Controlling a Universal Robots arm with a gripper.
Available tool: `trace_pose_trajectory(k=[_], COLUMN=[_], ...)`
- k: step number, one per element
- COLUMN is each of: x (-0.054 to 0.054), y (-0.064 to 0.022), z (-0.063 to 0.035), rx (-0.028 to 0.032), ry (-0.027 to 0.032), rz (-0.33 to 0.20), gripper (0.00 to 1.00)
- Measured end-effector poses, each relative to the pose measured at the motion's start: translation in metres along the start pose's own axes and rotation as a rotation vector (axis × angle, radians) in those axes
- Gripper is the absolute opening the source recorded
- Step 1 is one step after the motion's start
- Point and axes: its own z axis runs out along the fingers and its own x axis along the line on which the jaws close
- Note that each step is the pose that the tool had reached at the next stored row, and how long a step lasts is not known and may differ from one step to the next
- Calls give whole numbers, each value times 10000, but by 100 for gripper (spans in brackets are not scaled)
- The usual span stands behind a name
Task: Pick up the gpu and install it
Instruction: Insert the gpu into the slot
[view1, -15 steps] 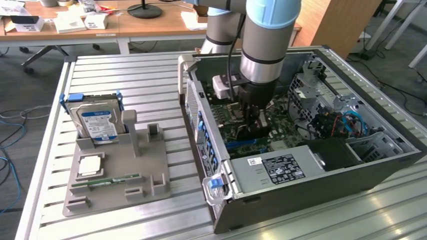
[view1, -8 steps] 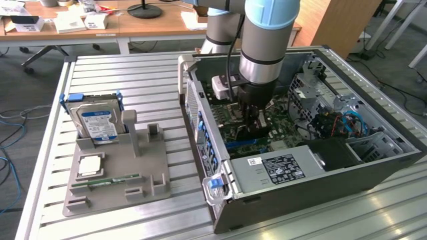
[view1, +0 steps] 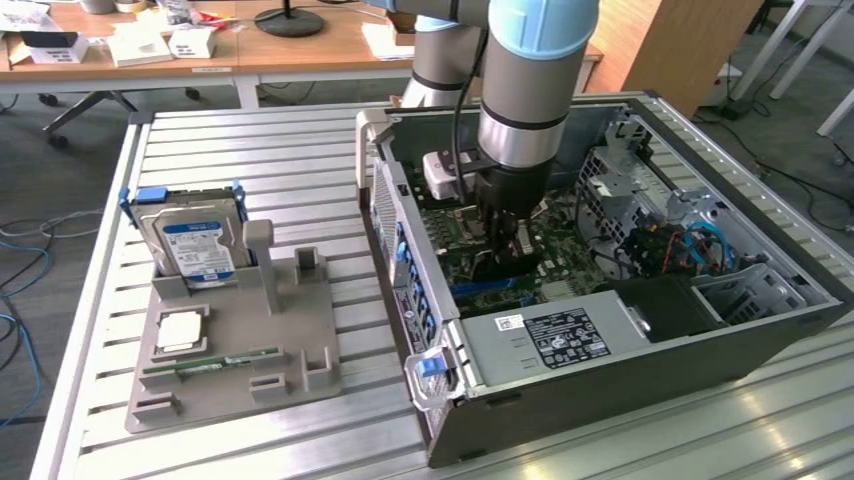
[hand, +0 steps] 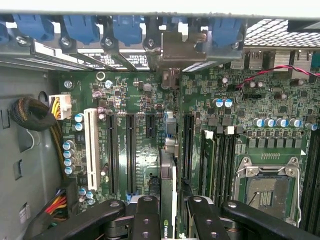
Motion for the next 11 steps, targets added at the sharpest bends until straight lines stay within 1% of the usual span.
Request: trace_pose_trajectory(k=[1, 2, 11], x=[0, 0, 7], y=[1, 0, 15], z=[0, 0, 0], rx=[38, 47, 48], ry=[-4, -4, -4], rz=[-5, -6, -6], gripper=[26, 26, 26])
